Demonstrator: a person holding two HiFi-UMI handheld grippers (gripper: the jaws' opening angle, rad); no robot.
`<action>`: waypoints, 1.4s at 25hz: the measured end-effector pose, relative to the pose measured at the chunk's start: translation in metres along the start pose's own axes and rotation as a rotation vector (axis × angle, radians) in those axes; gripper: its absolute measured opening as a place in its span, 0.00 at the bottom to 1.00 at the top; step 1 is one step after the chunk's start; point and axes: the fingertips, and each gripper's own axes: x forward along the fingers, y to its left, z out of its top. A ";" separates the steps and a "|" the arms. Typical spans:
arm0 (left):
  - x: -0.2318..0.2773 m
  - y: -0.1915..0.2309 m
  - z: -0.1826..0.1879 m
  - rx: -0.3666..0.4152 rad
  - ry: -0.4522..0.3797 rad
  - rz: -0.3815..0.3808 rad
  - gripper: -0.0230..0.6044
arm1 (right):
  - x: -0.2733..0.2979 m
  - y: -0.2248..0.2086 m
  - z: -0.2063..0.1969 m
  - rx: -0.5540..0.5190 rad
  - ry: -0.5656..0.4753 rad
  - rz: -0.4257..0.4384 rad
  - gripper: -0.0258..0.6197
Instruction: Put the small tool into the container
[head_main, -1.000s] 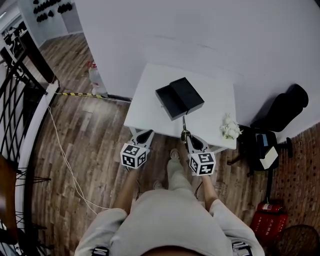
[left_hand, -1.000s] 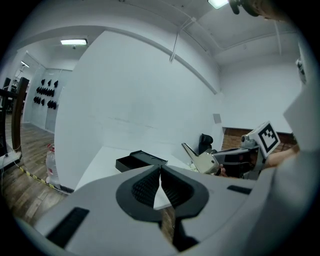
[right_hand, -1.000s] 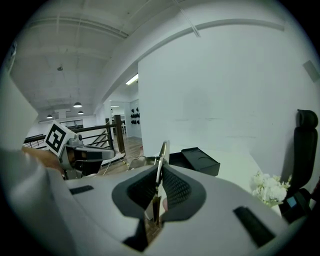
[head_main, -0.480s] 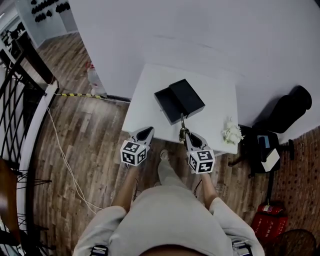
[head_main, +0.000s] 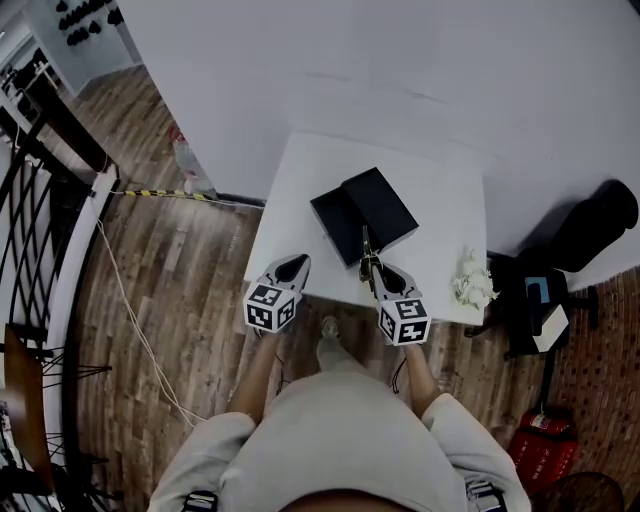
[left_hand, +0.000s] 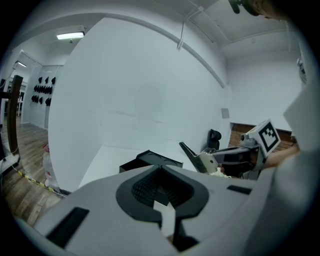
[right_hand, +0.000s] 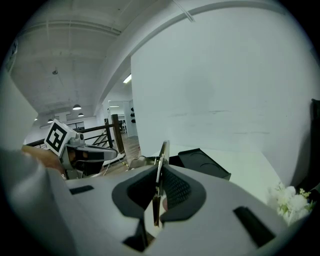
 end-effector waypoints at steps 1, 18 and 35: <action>0.005 0.004 0.001 -0.001 0.005 0.002 0.06 | 0.006 -0.004 0.001 0.003 0.005 0.002 0.07; 0.086 0.077 0.045 -0.014 0.038 0.065 0.06 | 0.114 -0.050 0.040 0.023 0.035 0.077 0.07; 0.129 0.112 0.039 -0.037 0.125 0.099 0.06 | 0.168 -0.060 0.033 0.045 0.092 0.142 0.07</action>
